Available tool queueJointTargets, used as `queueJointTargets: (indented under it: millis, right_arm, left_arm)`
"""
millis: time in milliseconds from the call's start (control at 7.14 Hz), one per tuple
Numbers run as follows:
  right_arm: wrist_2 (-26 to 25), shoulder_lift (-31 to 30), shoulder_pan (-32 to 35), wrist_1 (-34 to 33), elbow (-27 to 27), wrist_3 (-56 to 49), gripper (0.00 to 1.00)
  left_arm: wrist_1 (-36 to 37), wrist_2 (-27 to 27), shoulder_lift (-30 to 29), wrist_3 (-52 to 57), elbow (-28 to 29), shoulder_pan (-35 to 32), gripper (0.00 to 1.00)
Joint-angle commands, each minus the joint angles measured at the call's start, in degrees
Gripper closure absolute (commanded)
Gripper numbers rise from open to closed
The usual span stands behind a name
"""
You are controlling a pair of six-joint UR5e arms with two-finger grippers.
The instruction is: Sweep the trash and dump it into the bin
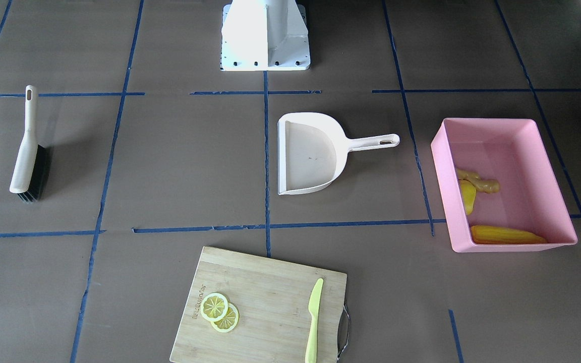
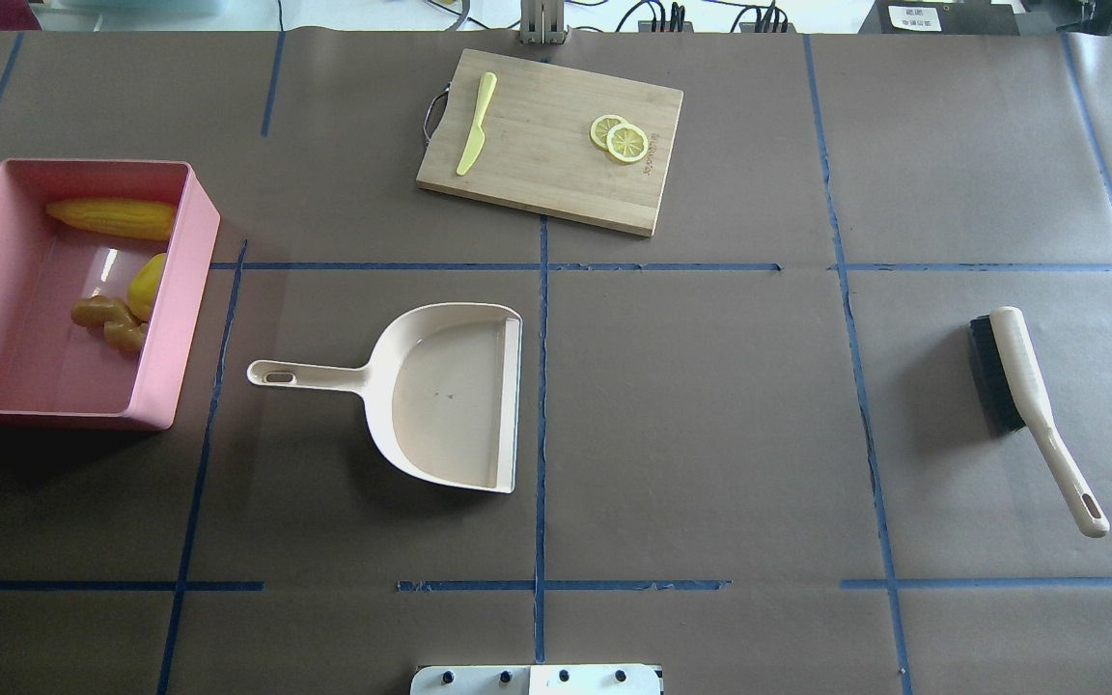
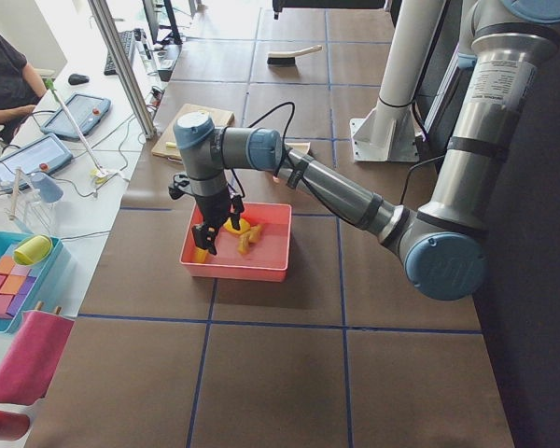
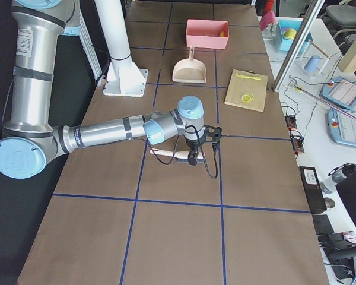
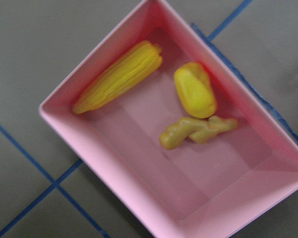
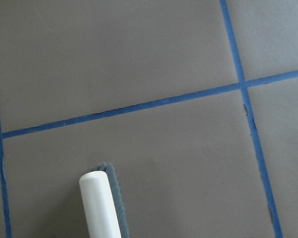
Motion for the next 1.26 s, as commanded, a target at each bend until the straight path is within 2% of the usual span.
queueJointTargets:
  millis: [0, 280, 420, 840, 1120]
  right_arm:
    - [3.24, -0.15, 7.29, -2.18, -4.6, -15.28, 0.0]
    - [2.38, -0.41, 10.74, -10.15, -6.81, -31.84, 0.0]
    - [2.64, -0.41, 11.71, -13.33, -8.21, -35.57, 0.0]
    - [3.78, -1.03, 13.38, -14.41, -10.68, -35.61, 0.0]
    - [5.72, -0.42, 13.56, -14.5, -11.3, -35.52, 0.0]
  left_arm:
    - [-2.37, -0.3, 0.02, -0.13, 8.84, -4.31, 0.0]
    - [-3.79, -0.57, 0.02, -3.97, 10.63, -5.12, 0.0]
    - [-3.71, -0.48, 0.11, -4.7, 10.9, -5.12, 0.0]
    - [-3.88, -0.57, 0.8, -3.74, 13.87, -5.12, 0.0]
    - [-13.94, -1.53, 6.76, -3.82, 13.97, -5.12, 0.0]
